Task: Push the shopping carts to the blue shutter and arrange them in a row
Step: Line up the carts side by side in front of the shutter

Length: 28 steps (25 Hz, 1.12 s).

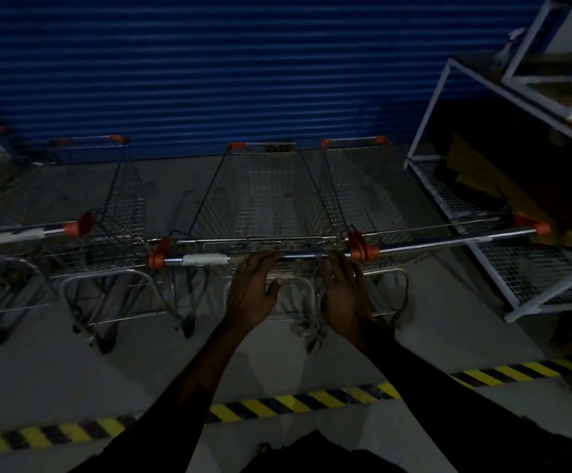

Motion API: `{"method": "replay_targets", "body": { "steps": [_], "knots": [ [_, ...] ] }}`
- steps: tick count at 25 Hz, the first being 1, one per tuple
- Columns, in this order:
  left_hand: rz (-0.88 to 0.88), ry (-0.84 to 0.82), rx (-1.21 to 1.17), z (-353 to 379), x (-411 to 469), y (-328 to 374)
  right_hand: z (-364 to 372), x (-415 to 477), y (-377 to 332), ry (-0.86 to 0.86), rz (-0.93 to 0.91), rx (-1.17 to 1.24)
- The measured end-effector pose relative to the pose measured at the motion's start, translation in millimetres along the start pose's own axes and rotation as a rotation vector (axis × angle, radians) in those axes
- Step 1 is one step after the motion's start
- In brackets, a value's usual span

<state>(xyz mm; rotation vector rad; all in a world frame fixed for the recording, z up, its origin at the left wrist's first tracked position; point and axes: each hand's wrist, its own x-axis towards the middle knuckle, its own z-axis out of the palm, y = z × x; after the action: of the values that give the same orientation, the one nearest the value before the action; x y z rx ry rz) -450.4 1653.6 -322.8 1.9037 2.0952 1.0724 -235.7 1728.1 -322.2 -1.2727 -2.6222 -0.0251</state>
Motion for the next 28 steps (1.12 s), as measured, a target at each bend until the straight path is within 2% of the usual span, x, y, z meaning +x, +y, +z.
{"method": "replay_targets", "body": {
  "steps": [5,8,10,15,22,28],
  "knots": [
    [-0.184,-0.006,0.077,-25.6,-42.2,-0.8,-1.1,7.8,-35.1,0.007,-0.074,0.15],
    [-0.159,0.005,0.118,-48.7,-69.7,-10.5,-4.8,4.0,-65.9,0.012,-0.123,0.162],
    [-0.177,0.023,0.125,-65.1,-79.3,-21.9,-8.9,5.8,-88.8,0.054,-0.149,0.235],
    [-0.193,0.077,0.103,-115.7,-94.7,-54.4,-11.4,17.1,-153.5,0.036,-0.206,0.368],
    [-0.149,0.047,0.09,-202.9,-128.6,-131.8,-8.7,26.7,-272.8,0.112,-0.164,0.373],
    [-0.16,0.084,0.085,-256.2,-136.6,-186.2,-6.8,47.4,-346.8,0.104,-0.238,0.382]
  ]
}}
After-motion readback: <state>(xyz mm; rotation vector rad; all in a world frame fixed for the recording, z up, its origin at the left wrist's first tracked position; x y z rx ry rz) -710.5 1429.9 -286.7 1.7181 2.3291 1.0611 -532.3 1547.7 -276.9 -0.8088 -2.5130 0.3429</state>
